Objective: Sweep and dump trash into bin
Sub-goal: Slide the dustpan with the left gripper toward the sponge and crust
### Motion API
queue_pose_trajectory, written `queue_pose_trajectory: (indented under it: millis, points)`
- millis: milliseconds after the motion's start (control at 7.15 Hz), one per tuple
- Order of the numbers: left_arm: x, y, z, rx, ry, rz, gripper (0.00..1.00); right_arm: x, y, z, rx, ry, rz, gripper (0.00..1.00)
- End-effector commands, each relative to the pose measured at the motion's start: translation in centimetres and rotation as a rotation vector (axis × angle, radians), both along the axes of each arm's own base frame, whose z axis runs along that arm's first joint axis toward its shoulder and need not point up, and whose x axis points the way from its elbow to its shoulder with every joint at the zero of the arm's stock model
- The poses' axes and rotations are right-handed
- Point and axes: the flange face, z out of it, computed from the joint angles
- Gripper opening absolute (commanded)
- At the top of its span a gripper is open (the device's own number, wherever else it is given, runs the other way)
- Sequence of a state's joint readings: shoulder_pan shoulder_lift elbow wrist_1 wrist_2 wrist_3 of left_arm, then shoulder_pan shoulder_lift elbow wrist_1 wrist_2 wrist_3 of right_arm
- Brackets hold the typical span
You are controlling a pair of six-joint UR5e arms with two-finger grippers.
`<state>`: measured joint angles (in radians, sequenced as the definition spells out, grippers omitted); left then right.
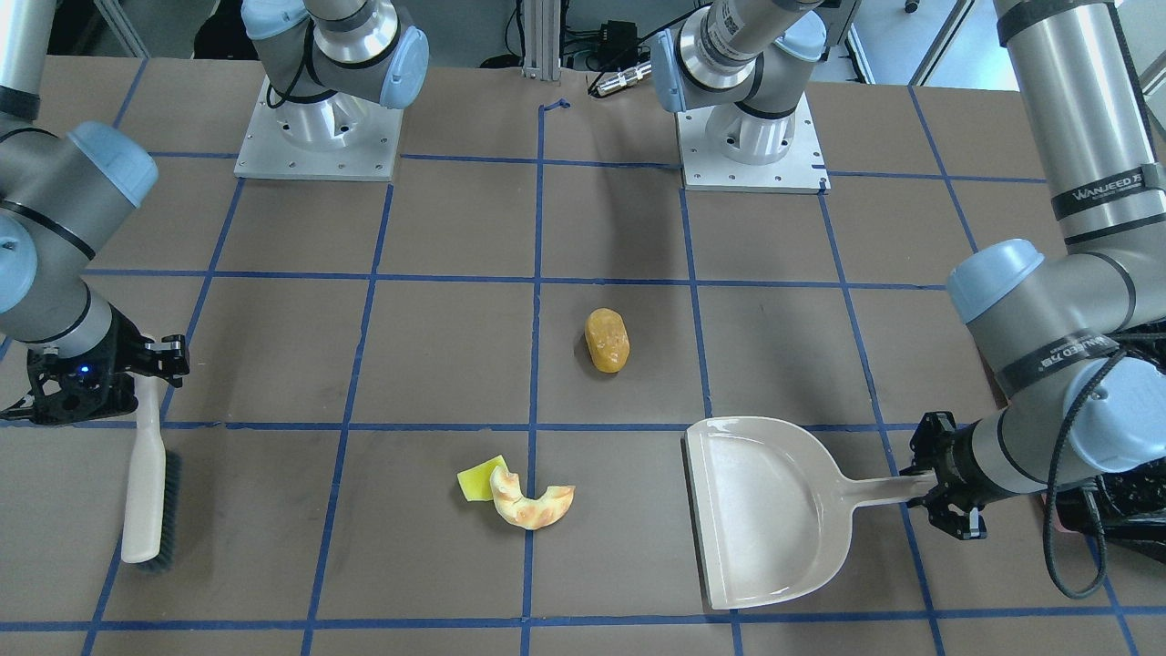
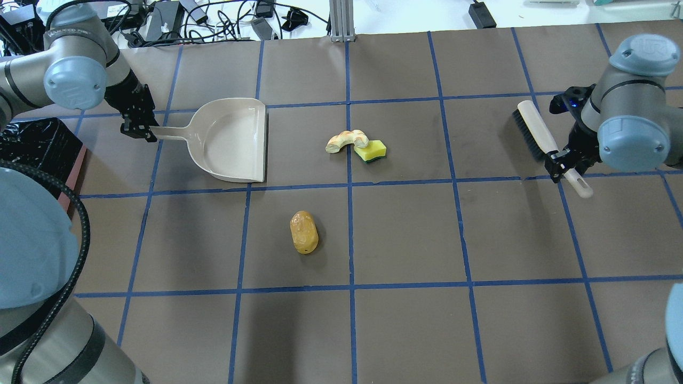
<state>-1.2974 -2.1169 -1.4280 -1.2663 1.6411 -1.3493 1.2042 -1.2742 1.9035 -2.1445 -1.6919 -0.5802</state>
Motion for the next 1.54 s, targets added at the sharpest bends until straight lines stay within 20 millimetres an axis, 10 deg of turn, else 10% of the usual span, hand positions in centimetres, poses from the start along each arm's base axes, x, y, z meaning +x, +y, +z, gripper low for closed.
queue_pose_trajectory:
  millis: [0,420,1399]
  points:
    - [-3.2,-1.5,3.5,0.004,-0.036,-0.002,0.0,0.0,0.0,0.1,-0.004,0.0,-0.002,0.48]
    - [-9.5,-1.9,3.4,-0.003,-0.102,-0.078,0.0,0.0,0.0,-0.1,0.002,0.0,-0.009,0.49]
    - [-16.0,-0.7,2.3,0.013,-0.15,-0.13,0.0,0.0,0.1,-0.6,0.014,-0.004,-0.016,0.39]
